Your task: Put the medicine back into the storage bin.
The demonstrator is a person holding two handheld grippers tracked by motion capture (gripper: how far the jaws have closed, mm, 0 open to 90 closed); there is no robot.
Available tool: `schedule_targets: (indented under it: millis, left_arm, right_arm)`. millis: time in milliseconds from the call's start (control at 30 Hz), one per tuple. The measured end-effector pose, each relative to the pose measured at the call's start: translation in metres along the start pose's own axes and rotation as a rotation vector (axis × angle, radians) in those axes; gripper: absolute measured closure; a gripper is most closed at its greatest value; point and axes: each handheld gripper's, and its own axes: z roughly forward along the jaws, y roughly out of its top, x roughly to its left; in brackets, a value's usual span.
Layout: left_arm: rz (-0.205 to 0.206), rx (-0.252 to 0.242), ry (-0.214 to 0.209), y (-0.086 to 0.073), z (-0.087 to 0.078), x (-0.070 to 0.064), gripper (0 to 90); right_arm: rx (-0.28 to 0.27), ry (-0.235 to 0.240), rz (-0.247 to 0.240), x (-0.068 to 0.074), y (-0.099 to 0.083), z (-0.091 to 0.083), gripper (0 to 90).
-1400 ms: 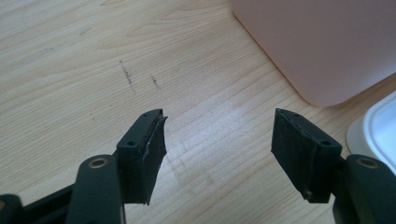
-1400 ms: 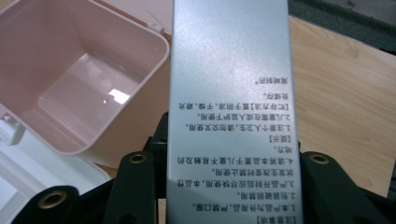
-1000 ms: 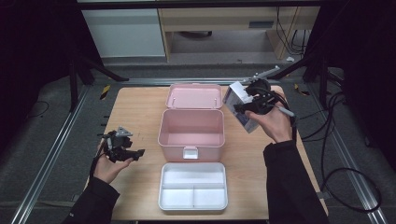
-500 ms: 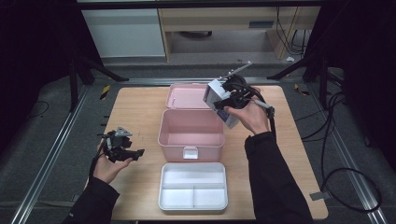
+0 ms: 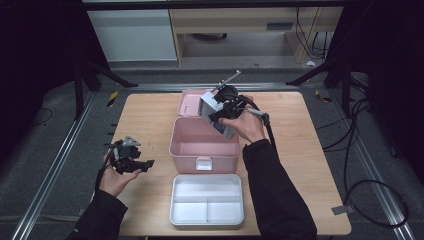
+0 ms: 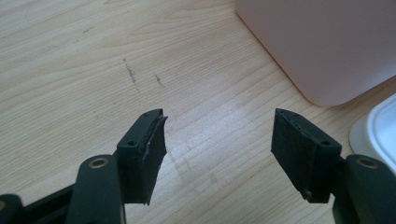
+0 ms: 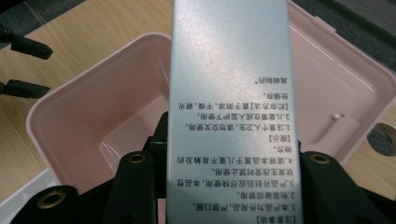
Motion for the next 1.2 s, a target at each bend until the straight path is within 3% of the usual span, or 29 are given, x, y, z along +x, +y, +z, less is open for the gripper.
schedule_targets:
  millis: [333, 533, 633, 767, 1200]
  left_arm:
    - [0.002, -0.001, 0.001, 0.0, 0.0, 0.0, 34.8]
    - [0.004, -0.006, 0.001, 0.001, -0.001, -0.001, 34.8]
    - [0.003, -0.004, 0.001, 0.0, -0.001, 0.0, 34.8]
    - [0.005, -0.003, 0.001, 0.0, -0.001, 0.0, 34.8]
    - [0.008, 0.001, -0.003, 0.0, 0.0, -0.001, 34.9]
  right_arm:
    - [0.071, 0.03, -0.056, 0.012, 0.0, 0.031, 56.2]
    - [0.124, 0.056, -0.045, 0.016, -0.007, 0.05, 55.9]
    - [0.161, 0.044, -0.081, 0.017, -0.009, 0.058, 55.8]
    - [0.166, 0.068, -0.09, 0.021, -0.012, 0.068, 55.3]
    - [0.218, 0.063, -0.124, 0.026, -0.018, 0.082, 54.0]
